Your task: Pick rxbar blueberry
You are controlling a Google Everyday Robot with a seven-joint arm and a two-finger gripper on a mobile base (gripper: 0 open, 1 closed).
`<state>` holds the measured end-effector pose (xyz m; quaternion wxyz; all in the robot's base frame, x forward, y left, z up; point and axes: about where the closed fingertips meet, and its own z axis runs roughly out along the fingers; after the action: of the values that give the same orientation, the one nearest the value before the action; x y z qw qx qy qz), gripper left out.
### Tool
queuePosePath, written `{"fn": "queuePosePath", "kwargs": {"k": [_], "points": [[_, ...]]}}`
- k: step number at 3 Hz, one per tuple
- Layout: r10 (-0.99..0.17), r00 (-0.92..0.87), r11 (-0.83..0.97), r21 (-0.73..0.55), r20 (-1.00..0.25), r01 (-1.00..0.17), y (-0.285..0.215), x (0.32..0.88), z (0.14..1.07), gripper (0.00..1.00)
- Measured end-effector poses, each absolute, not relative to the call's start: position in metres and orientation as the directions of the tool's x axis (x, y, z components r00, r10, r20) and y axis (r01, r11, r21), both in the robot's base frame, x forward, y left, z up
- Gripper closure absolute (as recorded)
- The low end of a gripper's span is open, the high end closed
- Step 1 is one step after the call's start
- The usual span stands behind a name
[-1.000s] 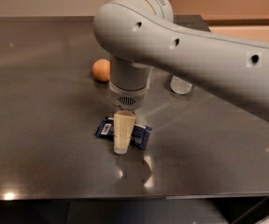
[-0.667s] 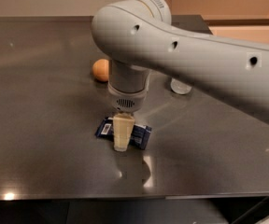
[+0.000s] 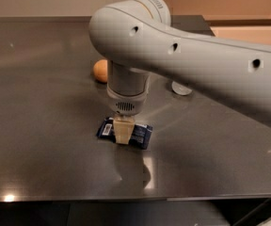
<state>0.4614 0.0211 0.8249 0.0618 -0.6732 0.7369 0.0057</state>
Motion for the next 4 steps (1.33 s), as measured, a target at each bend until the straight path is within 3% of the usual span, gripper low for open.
{"fn": "queuePosePath", "kwargs": {"k": [1,2,4], "points": [[-0.991,-0.086,0.094,-0.075,-0.099,-0.993,0.021,0.461,0.826,0.88],[-0.987,-0.103,0.112,-0.067,-0.122,-0.992,0.013,0.463,0.84,1.0],[-0.971,-0.117,0.13,-0.053,-0.207,-0.99,-0.011,0.469,0.886,1.0]]}}
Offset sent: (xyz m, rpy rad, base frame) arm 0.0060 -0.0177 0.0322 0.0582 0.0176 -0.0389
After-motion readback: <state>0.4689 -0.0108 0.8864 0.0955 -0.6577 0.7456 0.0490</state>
